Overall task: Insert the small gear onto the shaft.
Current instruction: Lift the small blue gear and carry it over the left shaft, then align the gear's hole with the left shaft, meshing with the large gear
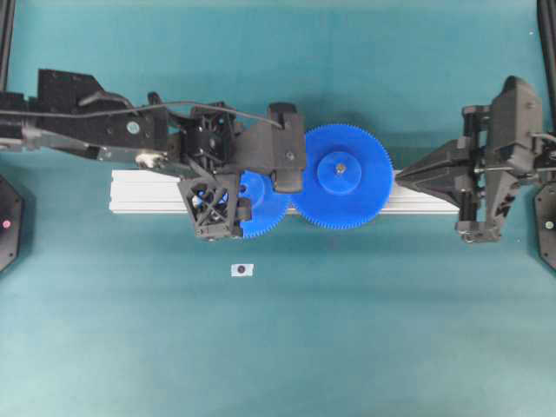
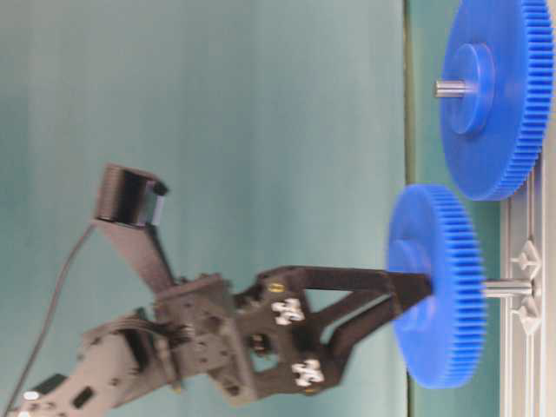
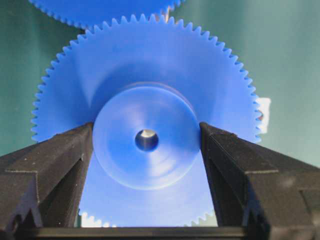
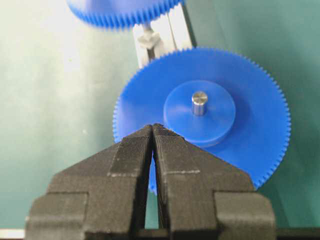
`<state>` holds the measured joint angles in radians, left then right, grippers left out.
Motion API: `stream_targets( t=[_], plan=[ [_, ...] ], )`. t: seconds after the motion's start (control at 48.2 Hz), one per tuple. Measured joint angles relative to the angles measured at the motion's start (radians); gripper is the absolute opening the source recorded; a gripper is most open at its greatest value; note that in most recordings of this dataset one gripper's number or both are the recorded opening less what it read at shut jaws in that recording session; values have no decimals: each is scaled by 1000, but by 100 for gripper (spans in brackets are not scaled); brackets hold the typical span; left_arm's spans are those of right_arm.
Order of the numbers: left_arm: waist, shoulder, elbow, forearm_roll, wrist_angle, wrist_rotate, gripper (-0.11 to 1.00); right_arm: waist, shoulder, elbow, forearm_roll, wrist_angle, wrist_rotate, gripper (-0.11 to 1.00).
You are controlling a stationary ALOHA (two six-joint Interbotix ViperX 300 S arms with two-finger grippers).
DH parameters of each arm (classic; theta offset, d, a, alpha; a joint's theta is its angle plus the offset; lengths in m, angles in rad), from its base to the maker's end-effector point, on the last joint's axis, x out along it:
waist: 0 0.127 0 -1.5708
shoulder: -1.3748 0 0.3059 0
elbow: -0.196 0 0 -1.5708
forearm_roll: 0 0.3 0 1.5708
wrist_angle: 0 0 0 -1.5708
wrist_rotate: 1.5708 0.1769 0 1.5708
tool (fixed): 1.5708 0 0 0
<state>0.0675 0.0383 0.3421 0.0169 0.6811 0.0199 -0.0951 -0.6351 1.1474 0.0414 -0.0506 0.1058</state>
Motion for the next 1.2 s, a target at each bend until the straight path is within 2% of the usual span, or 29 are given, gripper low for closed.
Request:
stream_targets(
  t=[0.518, 0.953, 1.202],
  plan=[
    [32, 12, 25, 0, -15, 5, 72, -2, -100, 38, -2, 21, 0, 11],
    [34, -17, 49, 0, 74, -6, 72, -2, -155, 64, 0, 23, 14, 11],
    [35, -25, 61, 0, 67, -11, 72, -2, -189, 89, 0, 25, 37, 11]
  ],
)
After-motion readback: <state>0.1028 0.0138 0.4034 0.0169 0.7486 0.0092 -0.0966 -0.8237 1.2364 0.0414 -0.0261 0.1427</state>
